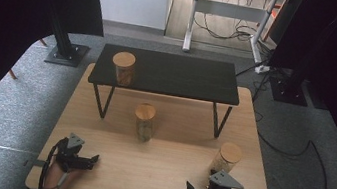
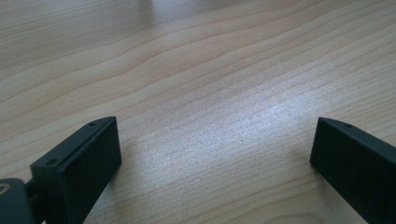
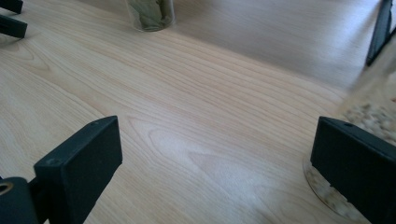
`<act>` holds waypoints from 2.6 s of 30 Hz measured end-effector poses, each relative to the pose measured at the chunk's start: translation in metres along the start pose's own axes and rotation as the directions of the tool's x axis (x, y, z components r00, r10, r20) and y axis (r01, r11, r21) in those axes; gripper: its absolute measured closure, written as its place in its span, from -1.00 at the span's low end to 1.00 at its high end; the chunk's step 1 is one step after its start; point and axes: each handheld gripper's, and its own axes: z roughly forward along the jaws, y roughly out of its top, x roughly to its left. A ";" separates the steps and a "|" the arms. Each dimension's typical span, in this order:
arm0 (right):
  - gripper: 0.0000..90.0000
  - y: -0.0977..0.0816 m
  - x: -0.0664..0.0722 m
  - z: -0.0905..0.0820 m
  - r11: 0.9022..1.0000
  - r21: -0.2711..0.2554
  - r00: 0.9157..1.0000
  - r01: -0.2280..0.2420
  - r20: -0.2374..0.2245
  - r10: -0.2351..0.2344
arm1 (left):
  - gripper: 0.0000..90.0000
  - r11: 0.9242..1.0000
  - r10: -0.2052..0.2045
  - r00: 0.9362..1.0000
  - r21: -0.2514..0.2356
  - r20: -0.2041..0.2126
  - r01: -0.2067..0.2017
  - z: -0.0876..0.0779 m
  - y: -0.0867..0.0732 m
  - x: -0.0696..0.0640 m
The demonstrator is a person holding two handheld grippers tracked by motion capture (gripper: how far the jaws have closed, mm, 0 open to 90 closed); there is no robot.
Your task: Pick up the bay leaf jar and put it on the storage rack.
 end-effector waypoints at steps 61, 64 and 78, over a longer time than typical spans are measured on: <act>-0.96 0.070 0.017 0.076 0.998 -0.022 0.987 0.067 -0.144 -0.069 | -0.97 1.000 0.003 1.000 0.003 0.000 -0.003 0.000 0.000 0.000; -0.96 0.074 0.019 0.080 0.997 -0.025 0.986 0.073 -0.148 -0.076 | -0.97 1.000 0.003 1.000 0.003 0.001 -0.003 0.000 0.000 0.000; -0.95 0.095 0.023 0.103 0.996 -0.037 0.982 0.077 -0.168 -0.082 | -0.97 1.000 0.006 1.000 0.003 0.004 -0.006 0.000 0.000 0.001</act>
